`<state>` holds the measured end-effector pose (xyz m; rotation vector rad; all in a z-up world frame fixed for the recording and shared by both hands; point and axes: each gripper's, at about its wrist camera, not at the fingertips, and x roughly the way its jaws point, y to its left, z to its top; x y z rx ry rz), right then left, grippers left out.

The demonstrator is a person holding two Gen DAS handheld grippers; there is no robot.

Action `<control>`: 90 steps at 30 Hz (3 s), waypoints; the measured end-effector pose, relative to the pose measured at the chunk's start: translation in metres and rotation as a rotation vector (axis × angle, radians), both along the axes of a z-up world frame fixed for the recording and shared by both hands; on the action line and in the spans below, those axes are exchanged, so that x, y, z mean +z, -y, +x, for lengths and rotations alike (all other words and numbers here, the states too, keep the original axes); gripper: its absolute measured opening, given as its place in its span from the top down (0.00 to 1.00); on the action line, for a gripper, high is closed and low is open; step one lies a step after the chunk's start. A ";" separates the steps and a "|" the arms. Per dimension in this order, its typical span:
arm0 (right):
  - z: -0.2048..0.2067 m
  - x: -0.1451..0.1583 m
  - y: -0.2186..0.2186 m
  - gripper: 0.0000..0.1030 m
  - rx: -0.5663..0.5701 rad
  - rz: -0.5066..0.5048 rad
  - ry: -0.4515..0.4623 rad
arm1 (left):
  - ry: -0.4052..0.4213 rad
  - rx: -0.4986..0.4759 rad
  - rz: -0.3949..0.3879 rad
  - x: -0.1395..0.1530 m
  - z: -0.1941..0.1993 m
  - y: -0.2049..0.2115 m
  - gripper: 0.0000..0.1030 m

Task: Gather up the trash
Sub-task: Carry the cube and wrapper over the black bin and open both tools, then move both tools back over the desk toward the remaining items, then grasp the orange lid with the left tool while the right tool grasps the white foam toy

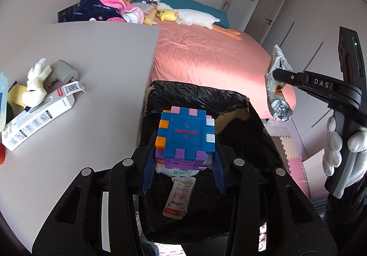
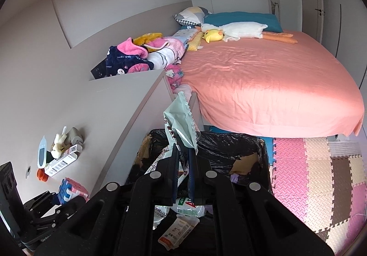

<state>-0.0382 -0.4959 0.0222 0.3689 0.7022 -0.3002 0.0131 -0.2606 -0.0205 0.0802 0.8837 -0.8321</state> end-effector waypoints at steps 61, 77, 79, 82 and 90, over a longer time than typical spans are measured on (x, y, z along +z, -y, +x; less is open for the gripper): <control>0.092 -0.031 -0.130 0.18 0.256 -0.080 -0.021 | 0.006 0.327 0.078 -0.017 0.048 -0.138 0.06; 0.128 -0.030 -0.181 0.18 0.367 -0.069 -0.014 | 0.018 0.487 0.014 -0.018 0.069 -0.210 0.06; 0.132 -0.028 -0.189 0.18 0.378 -0.062 -0.008 | 0.024 0.514 0.017 -0.019 0.073 -0.217 0.10; 0.139 -0.025 -0.199 0.18 0.394 -0.055 -0.002 | 0.007 0.544 0.016 -0.022 0.081 -0.226 0.18; 0.156 -0.025 -0.227 0.18 0.449 -0.050 -0.003 | -0.007 0.566 0.042 -0.030 0.094 -0.234 0.46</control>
